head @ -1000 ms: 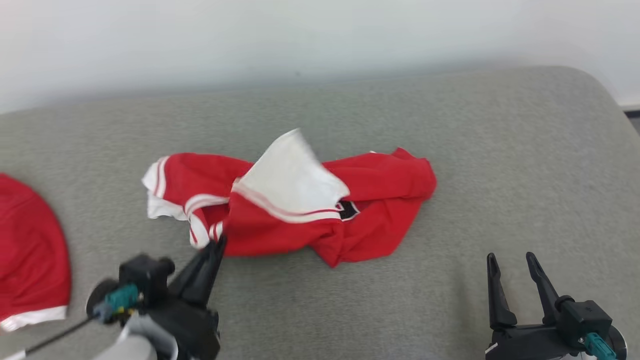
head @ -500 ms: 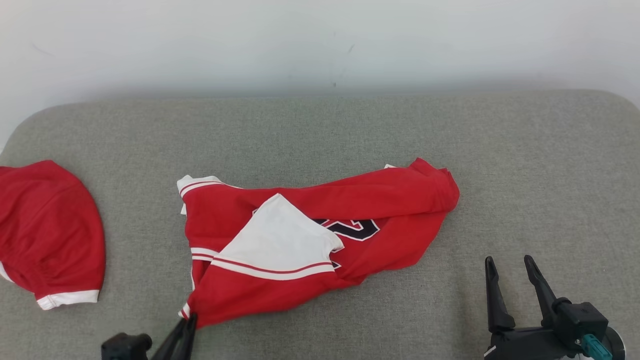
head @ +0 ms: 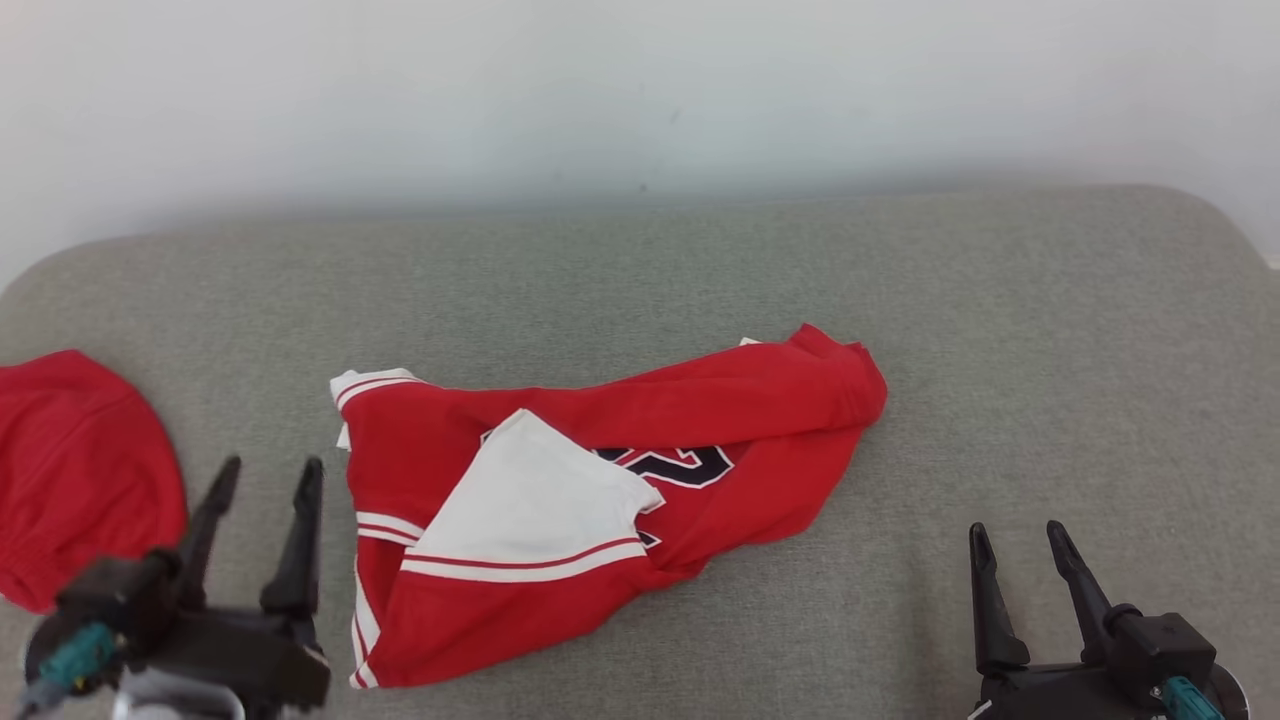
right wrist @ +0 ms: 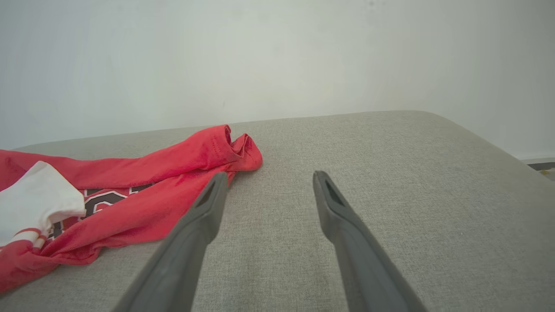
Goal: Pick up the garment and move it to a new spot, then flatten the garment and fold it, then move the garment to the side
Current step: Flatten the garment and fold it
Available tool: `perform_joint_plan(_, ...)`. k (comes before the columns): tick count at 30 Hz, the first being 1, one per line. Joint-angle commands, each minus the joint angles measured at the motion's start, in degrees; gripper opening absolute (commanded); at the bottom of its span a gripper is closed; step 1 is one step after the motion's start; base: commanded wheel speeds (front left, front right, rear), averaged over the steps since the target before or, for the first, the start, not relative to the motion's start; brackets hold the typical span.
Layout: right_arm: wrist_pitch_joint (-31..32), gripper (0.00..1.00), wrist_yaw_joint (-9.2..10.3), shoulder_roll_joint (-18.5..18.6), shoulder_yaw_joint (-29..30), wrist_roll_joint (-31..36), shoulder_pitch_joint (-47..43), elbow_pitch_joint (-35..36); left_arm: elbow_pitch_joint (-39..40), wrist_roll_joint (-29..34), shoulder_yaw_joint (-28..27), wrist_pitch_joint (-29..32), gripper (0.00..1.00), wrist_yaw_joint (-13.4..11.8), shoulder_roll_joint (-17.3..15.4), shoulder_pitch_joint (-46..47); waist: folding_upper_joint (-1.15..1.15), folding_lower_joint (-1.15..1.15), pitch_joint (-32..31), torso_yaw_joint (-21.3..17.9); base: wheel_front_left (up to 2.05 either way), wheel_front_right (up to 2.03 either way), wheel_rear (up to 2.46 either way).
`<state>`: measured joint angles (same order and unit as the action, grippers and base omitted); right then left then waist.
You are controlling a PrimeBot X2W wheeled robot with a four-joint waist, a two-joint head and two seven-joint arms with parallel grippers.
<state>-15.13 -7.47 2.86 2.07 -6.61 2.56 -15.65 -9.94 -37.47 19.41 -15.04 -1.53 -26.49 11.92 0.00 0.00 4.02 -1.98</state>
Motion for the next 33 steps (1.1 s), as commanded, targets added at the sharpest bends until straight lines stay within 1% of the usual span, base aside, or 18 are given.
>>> perform_joint_plan(1, -0.03, 1.00, -0.04, 0.03, -0.01, -0.43, 0.37, -0.11, -0.33, 0.76, -0.08, 0.23, 1.00, 0.18, -0.47, 1.69, 0.00, 0.00, 0.58, -1.02, 0.00, 0.00, 0.00)
perform_joint_plan(3, -0.03, 1.00, -0.05, 0.03, -0.29, -0.60, 0.73, -0.33, -0.98, 1.72, -0.08, 1.18, 1.00, 0.47, -1.71, 4.62, 0.00, 0.00, 1.19, -1.94, 0.00, 0.00, 0.00)
perform_joint_plan(9, -0.03, 1.00, -0.04, 0.03, -1.61, -2.04, 2.23, -0.96, -3.57, 1.03, -0.48, 6.34, 1.00, 2.03, -4.59, 12.10, 0.00, 0.00, 3.52, -5.41, 0.00, 0.00, 0.00)
perform_joint_plan(11, -0.03, 1.00, -0.04, 0.03, -1.97, -2.53, 2.69, -1.28, -4.95, 0.71, -0.22, 8.99, 1.00, 2.74, -5.96, 13.73, 0.00, 0.00, 4.07, -6.53, 0.00, 0.00, 0.00)
perform_joint_plan(12, -0.03, 1.00, -0.04, 0.03, -1.97, -2.53, 2.69, -1.28, -4.95, 0.71, -0.22, 8.99, 1.00, 2.74, -5.96, 13.73, 0.00, 0.00, 4.07, -6.53, 0.00, 0.00, 0.00)
perform_joint_plan(13, -0.03, 1.00, -0.04, 0.03, -2.10, -2.91, 2.90, -1.40, -6.23, -0.16, -0.14, 11.57, 1.00, 3.21, -6.59, 15.00, 0.00, 0.00, 4.44, -7.44, 0.00, 0.00, 0.00)
perform_joint_plan(15, -0.03, 1.00, -0.04, 0.03, -2.10, -3.29, 3.08, -1.65, -7.25, 0.80, 0.72, 13.83, 1.00, 3.86, -7.92, 15.98, 0.00, 0.00, 4.74, -8.19, 0.00, 0.00, 0.00)
perform_joint_plan(17, -0.03, 1.00, -0.04, 0.03, -2.09, -3.46, 3.20, -1.80, -8.45, -0.26, 0.98, 16.10, 1.00, 4.26, -8.07, 16.48, 0.00, 0.00, 5.04, -8.74, 0.00, 0.00, 0.00)
perform_joint_plan(18, -0.03, 1.00, -0.04, 0.03, -2.10, -3.57, 3.25, -1.82, -9.01, 0.20, 1.39, 17.13, 1.00, 4.36, -8.73, 16.55, 0.00, 0.00, 5.25, -9.05, 0.00, 0.00, 0.00)
perform_joint_plan(20, -0.03, 1.00, -0.04, 0.03, -1.99, -3.75, 3.34, -1.81, -9.67, 0.05, 1.49, 17.99, 1.00, 4.21, -9.03, 16.74, 0.00, 0.00, 5.42, -9.26, 0.00, 0.00, 0.00)
perform_joint_plan(22, -0.03, 1.00, -0.04, 0.03, -2.04, -3.99, 3.61, -1.77, -11.72, -1.36, 1.94, 21.09, 1.00, 4.23, -9.14, 16.20, 0.00, 0.00, 6.04, -9.85, 0.00, 0.00, 0.00)
perform_joint_plan(24, -0.03, 1.00, -0.04, 0.03, -2.07, -4.27, 3.80, -1.66, -12.50, -1.78, 2.29, 22.51, 1.00, 4.16, -9.13, 15.79, 0.00, 0.00, 6.44, -10.08, 0.00, 0.00, 0.00)
perform_joint_plan(32, -0.03, 1.00, -0.05, 0.03, -2.56, -4.85, 4.42, -1.82, -15.45, -5.52, 3.36, 28.34, 1.00, 4.46, -7.03, 14.77, 0.00, 0.00, 7.86, -10.46, 0.00, 0.00, 0.00)
perform_joint_plan(33, -0.03, 1.00, -0.04, 0.03, -2.69, -4.88, 4.53, -1.88, -15.77, -5.22, 3.71, 28.69, 0.87, 4.58, -7.06, 14.94, 0.00, 0.00, 8.01, -10.54, 0.00, 0.00, 0.00)
